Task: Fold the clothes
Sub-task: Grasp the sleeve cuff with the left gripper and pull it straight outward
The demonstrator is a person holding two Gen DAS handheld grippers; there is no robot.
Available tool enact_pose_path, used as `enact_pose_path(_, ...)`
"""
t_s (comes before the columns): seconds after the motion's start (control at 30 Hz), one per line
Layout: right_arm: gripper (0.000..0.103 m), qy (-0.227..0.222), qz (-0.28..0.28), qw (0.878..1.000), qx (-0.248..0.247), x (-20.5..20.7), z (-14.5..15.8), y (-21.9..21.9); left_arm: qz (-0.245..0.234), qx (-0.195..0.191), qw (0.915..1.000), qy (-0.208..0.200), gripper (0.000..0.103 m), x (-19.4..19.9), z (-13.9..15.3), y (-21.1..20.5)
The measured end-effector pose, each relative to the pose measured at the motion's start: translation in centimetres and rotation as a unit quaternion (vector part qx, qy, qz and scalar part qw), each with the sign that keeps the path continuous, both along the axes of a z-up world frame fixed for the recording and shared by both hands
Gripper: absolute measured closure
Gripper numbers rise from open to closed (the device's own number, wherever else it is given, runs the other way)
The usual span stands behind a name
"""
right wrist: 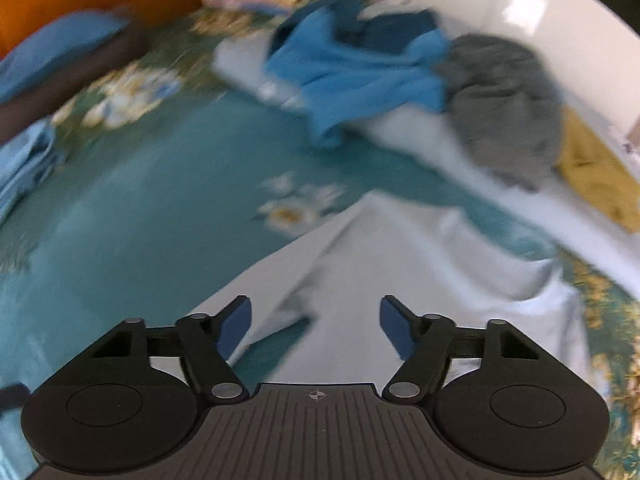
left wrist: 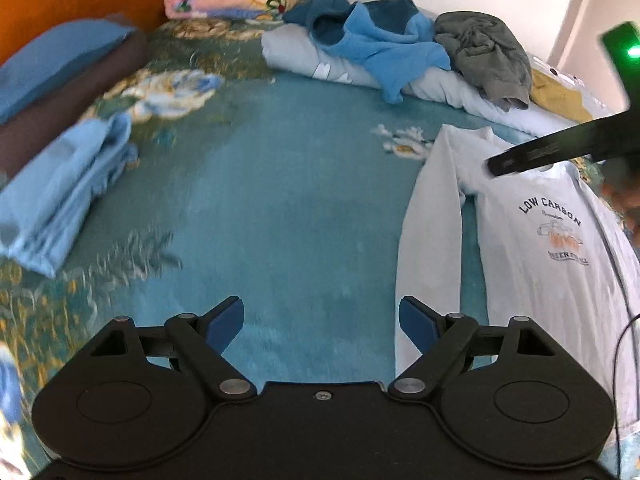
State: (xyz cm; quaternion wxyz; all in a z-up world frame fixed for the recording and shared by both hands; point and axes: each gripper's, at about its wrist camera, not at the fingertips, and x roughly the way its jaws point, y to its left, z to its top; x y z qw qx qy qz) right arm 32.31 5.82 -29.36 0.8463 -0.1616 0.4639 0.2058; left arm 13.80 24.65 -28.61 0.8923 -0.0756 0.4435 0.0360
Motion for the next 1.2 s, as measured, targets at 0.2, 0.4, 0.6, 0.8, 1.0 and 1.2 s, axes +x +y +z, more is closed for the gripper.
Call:
enact_pose_path(0.2, 0.063, 0.053, 0.021, 0.998, -0.02, -1.0, -2.8, 3.7, 0.01, -0.01, 0.9999, -0.009, 0.019, -2.1, -0.7, -0.2)
enact_pose_path(0.4, 0.07, 0.07, 0.029, 0.997, -0.024, -2.7, -3.6, 4.3, 0.006, -0.01, 0.9995, -0.029, 0.019, -4.2, -0.6, -0.2)
enact_pose_path(0.6, 0.07, 0.057, 0.041, 0.997, -0.03, -3.9, -3.0, 4.2, -0.039, -0.024, 0.9981, -0.041, 0.02, -5.4, -0.2, -2.3)
enact_pose_path(0.8, 0.07, 0.059, 0.043, 0.997, -0.034, -4.0, -3.0, 4.0, -0.07, -0.04, 0.9966, -0.015, 0.033, -5.4, -2.2, -5.9)
enact_pose_path(1.0, 0.07, 0.056, 0.049, 0.997, -0.036, -3.8, -2.8, 3.4, -0.073, -0.034, 0.9967, 0.004, 0.058, -5.8, -4.2, -7.7)
enact_pose_path(1.2, 0.07, 0.056, 0.048, 0.997, -0.037, -3.5, -2.9, 2.9, -0.046, -0.033, 0.9984, 0.004, 0.096, -5.9, -4.4, -7.1)
